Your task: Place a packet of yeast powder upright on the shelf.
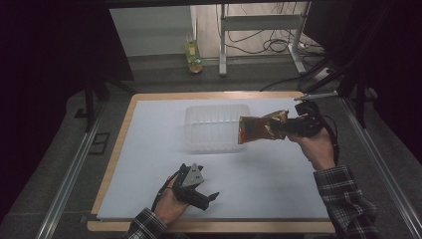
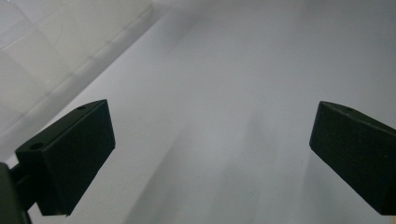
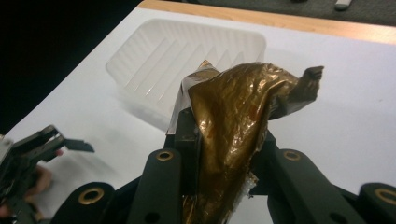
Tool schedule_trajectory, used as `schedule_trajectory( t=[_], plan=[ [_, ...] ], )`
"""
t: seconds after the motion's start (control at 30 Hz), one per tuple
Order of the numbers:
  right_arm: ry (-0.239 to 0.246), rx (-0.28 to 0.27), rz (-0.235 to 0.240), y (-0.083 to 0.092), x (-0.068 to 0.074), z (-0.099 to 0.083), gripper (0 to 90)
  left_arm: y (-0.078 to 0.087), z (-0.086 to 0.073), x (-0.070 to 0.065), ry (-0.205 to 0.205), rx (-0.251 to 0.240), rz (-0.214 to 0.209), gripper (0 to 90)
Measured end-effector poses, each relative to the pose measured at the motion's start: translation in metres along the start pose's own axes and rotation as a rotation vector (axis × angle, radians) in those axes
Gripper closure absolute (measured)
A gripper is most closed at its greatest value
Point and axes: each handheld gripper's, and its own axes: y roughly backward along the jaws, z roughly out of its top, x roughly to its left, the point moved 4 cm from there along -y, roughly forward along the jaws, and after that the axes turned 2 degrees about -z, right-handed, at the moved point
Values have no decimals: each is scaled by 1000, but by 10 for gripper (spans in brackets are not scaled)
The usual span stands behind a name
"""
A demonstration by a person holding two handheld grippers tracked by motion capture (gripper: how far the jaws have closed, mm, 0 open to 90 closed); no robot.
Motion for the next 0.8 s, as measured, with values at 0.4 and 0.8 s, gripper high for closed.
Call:
schedule_trajectory(
  t=[0.4,0.8],
  plan=[
    [24,12,-76,-15,-8,21,721,1,0,0,-10,6,2,2],
    [71,51,-137,-34,-7,30,718,1,0,0,-10,9,0,5]
  ],
)
